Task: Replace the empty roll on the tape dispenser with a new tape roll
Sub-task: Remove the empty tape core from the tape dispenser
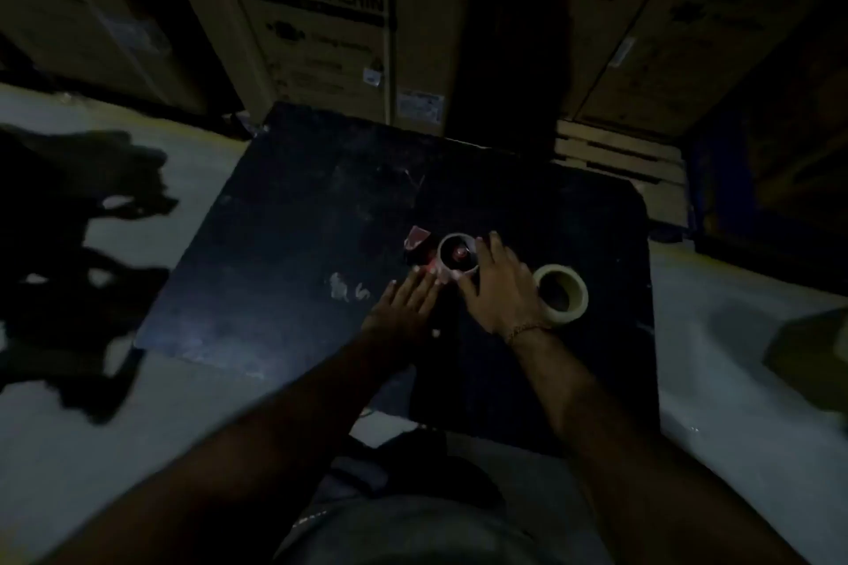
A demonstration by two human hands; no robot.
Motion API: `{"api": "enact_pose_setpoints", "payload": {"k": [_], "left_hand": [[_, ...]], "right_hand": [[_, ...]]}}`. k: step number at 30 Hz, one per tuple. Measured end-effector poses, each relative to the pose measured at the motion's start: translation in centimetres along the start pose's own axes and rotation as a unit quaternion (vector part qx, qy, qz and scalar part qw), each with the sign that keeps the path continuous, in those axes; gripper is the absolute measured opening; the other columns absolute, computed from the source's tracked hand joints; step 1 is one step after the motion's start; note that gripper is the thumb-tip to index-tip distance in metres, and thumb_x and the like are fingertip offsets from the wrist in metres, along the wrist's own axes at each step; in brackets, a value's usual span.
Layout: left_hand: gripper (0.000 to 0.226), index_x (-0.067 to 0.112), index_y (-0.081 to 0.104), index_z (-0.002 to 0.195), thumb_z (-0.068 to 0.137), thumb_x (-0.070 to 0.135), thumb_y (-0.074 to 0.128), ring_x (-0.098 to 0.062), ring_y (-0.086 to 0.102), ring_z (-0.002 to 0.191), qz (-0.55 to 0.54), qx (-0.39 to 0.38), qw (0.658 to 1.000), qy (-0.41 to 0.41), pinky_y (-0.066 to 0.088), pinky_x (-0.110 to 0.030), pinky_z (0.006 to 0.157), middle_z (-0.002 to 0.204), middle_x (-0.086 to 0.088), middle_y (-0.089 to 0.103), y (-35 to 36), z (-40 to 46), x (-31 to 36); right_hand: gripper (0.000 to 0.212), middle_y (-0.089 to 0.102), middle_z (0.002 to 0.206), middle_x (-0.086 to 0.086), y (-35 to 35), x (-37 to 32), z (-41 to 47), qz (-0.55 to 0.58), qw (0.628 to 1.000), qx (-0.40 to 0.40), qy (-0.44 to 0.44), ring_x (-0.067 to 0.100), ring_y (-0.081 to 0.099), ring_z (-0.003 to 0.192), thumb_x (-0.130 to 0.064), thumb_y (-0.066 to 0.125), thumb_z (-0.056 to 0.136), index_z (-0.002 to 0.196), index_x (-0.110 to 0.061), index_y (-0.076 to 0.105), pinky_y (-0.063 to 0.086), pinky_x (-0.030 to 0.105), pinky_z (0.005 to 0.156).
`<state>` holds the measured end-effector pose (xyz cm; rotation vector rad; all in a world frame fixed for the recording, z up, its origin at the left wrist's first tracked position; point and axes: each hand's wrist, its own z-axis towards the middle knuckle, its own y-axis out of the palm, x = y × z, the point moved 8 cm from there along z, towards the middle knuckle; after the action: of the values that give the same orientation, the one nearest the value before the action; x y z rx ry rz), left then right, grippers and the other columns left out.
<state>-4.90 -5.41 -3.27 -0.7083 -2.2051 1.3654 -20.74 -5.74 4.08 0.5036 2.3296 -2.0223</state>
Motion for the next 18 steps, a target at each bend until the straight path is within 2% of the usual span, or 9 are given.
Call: {"api": "enact_pose_setpoints", "payload": {"k": [3,6,7,8,10,12,13,16,18], "left_hand": [[0.081,0.012,-0.007,0.164,0.106,0.054,0.030,-0.032,-0.006,0.161,0.037,-0.036,0.999,0.009,0.005,-0.053,0.130,0.173,-0.009,-0.013,1.5,-1.0,-0.3],[0.088,0.013,0.025,0.163,0.092,0.058,0.053,-0.039,0.040,0.149,0.042,-0.041,0.998,0.007,0.033,-0.058,0.119,0.170,-0.009,0.024,3.2,-2.2,-1.3],[0.086,0.013,0.034,0.160,0.088,0.058,0.051,-0.038,0.050,0.142,0.045,-0.047,0.998,0.001,0.040,-0.060,0.115,0.166,-0.009,0.034,3.7,-2.3,-1.9],[0.085,0.014,0.035,0.160,0.088,0.057,0.045,-0.038,0.051,0.142,0.054,-0.031,0.998,-0.001,0.040,-0.062,0.114,0.166,-0.009,0.036,3.5,-2.4,-2.4],[0.081,0.015,0.015,0.165,0.097,0.054,0.032,-0.036,0.029,0.155,0.042,-0.016,0.999,0.007,0.023,-0.064,0.123,0.172,-0.008,0.016,3.3,-2.2,-3.0],[0.076,0.015,-0.003,0.165,0.106,0.051,0.029,-0.032,0.002,0.161,0.053,-0.018,0.998,0.007,0.002,-0.061,0.127,0.174,-0.007,-0.005,2.9,-2.1,-3.4],[0.075,0.014,-0.003,0.165,0.107,0.050,0.029,-0.032,-0.002,0.161,0.059,-0.025,0.998,0.000,-0.004,-0.059,0.128,0.174,-0.008,-0.006,2.6,-2.1,-4.0],[0.072,0.017,0.004,0.165,0.107,0.050,0.030,-0.036,0.003,0.160,0.050,-0.024,0.998,-0.031,-0.005,-0.059,0.128,0.173,-0.015,0.004,2.0,-2.6,-6.1],[0.069,0.025,0.007,0.165,0.106,0.054,0.028,-0.040,0.008,0.159,0.041,-0.037,0.997,-0.053,-0.001,-0.060,0.128,0.172,-0.015,0.011,1.6,-2.8,-7.5]], "right_hand": [[0.085,0.018,0.173,0.018,1.8,0.0,1.0,-0.002,0.997,-0.072,-0.009,0.038,0.029,0.155,-0.061,0.046,0.101,0.164,-0.011,0.022,0.034,0.051,0.122],[0.091,0.012,0.174,0.020,3.2,0.0,2.2,-0.015,0.993,-0.115,-0.013,0.039,0.018,0.159,-0.061,0.051,0.099,0.165,-0.009,0.015,0.029,0.053,0.125],[0.095,0.010,0.174,0.020,3.4,-0.1,2.7,-0.021,0.993,-0.118,-0.013,0.040,0.012,0.161,-0.062,0.053,0.098,0.166,-0.010,0.013,0.027,0.053,0.127],[0.099,0.010,0.174,0.020,3.5,-0.3,3.3,-0.028,0.992,-0.119,-0.019,0.040,0.005,0.162,-0.062,0.057,0.096,0.166,-0.010,0.012,0.025,0.053,0.128],[0.105,0.009,0.174,0.019,3.8,-0.9,4.4,-0.048,0.991,-0.121,-0.029,0.041,-0.003,0.162,-0.059,0.064,0.093,0.167,-0.011,0.009,0.023,0.054,0.129],[0.106,0.007,0.175,0.018,4.1,-1.6,5.0,-0.044,0.990,-0.133,-0.033,0.041,-0.002,0.162,-0.052,0.070,0.092,0.167,-0.013,0.005,0.026,0.055,0.127],[0.106,0.008,0.175,0.016,4.3,-1.9,5.3,-0.034,0.988,-0.145,-0.033,0.040,0.003,0.162,-0.048,0.072,0.092,0.167,-0.015,0.004,0.028,0.055,0.126],[0.102,0.031,0.167,0.014,5.0,-2.2,5.6,-0.018,0.985,-0.166,-0.032,0.036,0.026,0.156,-0.039,0.074,0.092,0.167,-0.016,0.009,0.036,0.051,0.122],[0.097,0.041,0.162,0.016,6.1,-1.8,5.2,-0.020,0.984,-0.173,-0.025,0.037,0.029,0.154,-0.040,0.072,0.093,0.166,-0.011,0.015,0.036,0.050,0.122]]}}
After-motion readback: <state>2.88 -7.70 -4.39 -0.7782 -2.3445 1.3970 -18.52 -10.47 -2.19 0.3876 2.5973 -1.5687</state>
